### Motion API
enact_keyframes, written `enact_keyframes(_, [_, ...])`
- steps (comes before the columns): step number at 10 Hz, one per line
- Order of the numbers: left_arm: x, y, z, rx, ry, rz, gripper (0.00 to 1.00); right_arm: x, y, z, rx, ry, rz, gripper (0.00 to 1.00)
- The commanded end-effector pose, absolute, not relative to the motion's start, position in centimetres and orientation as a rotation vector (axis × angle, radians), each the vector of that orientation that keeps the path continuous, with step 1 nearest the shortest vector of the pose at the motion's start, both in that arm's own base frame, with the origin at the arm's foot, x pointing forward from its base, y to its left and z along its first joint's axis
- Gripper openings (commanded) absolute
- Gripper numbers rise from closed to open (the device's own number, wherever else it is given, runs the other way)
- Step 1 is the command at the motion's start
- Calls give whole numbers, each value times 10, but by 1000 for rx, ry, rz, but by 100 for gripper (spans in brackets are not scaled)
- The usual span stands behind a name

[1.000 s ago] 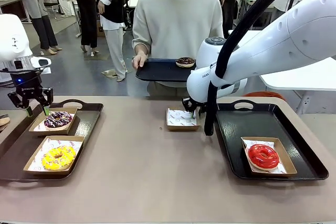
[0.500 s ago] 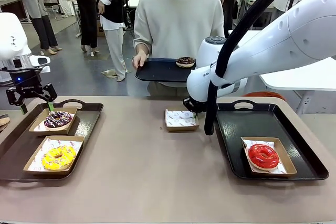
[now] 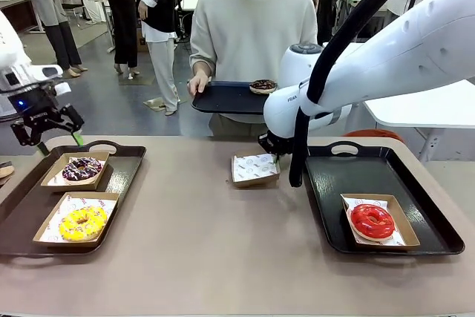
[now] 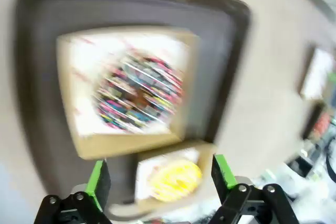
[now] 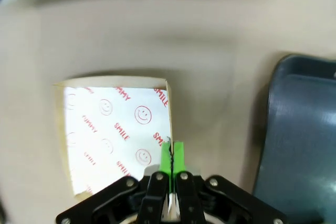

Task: Individually package the donuts and arrange them on the tray.
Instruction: Place the picked Paper togo box on the Handle tray while simultaneously picking up another Paper togo box from the table with the other hand.

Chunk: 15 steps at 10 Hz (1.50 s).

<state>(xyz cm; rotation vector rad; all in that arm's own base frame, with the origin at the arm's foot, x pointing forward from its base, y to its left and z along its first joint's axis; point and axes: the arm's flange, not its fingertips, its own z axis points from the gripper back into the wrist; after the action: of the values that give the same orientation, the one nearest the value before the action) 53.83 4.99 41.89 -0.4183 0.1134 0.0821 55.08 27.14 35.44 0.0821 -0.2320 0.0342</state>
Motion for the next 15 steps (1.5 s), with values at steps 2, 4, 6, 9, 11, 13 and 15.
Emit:
enact_keyframes(2, [445,80,465,-805,18,-21,100,529,263,402,101,-244,36,0])
enact_keyframes(4, [404,103,466,-937,-33,-35,100,531,268,440,74,-272,14,0])
enact_keyframes(6, [376,121,455,-1064,-29,-59,100,534,278,477,60,-279,11,0])
enact_keyframes(9, [342,157,433,-1212,-50,-22,100,548,285,510,56,-248,-19,0])
enact_keyframes(11, [329,184,415,-1267,-80,67,100,555,283,517,50,-232,-40,0])
enact_keyframes(13, [324,201,397,-1307,-101,191,100,562,277,517,49,-227,-64,0])
enact_keyframes(15, [322,207,387,-1313,-108,255,100,564,273,517,48,-227,-74,0])
